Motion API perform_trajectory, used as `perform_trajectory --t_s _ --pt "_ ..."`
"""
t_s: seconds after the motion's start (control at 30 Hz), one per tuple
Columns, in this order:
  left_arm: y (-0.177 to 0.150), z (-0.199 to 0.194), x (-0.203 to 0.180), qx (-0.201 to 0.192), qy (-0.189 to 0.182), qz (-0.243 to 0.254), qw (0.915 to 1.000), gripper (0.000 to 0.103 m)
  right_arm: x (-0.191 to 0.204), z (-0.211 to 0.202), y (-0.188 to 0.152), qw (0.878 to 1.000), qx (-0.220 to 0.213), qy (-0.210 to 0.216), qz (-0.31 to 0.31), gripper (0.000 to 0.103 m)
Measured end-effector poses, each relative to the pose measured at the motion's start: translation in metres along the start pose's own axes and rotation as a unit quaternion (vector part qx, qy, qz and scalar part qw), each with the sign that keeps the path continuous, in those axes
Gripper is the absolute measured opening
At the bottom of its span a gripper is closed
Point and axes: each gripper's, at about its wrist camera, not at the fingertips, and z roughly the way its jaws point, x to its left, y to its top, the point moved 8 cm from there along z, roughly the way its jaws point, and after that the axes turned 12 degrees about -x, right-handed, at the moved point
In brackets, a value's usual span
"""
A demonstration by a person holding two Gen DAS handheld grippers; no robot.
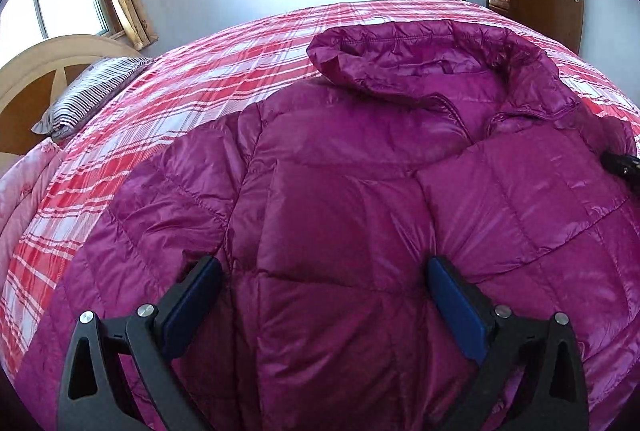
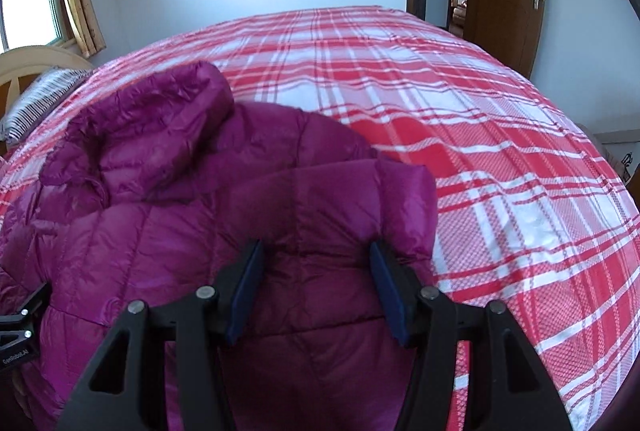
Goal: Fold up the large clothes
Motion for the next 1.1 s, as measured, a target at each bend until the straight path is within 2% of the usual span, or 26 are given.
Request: perform_trajectory --t_s 0.33,0.37,0.43,0.47,0.57,0.67,0.77,0.87,1.1 --pt "-0.006 0.006 0.004 0.017 -0.034 -0.043 0.9983 0.102 0.006 0.002 -0.003 0.999 0.016 -0.027 -0.038 0.06" --pt "-0.006 0.007 0.004 0.018 -0.035 -0.045 0.9982 0.102 0.006 -0.002 -0.001 0.998 0.021 -0.03 -0.045 0.056" --pt "-0.006 0.006 0.005 0.017 -0.039 -0.05 0.9979 0.102 0.006 -0.016 0.009 0.999 0.009 -0.042 -0.034 0.057" --pt "-0.007 0.006 0.005 0.017 -0.04 -0.051 0.9978 0.102 0.009 -0.034 0.021 0.999 -0.021 -0.034 -0.014 0.059" --pt "-0.007 0.006 0.004 0.017 -0.042 -0.054 0.9975 0.102 0.037 -0.058 0.036 0.999 -0.052 -0.003 -0.015 0.059" --pt "-0.007 0.006 0.006 0.017 -0.044 -0.057 0.9972 0.102 0.073 -0.054 0.026 0.998 -0.034 0.034 -0.04 0.06" --pt "-0.007 0.005 0.007 0.017 -0.046 -0.061 0.997 0.102 0.088 -0.038 0.006 0.998 -0.015 0.036 -0.051 0.06" --pt "-0.007 0.005 0.007 0.017 -0.047 -0.061 0.9969 0.102 0.087 -0.021 -0.014 0.998 0.009 0.039 -0.045 0.06" --pt "-0.008 0.006 0.008 0.02 -0.046 -0.059 0.997 0.102 0.088 -0.015 -0.022 0.998 0.016 0.045 -0.035 0.061"
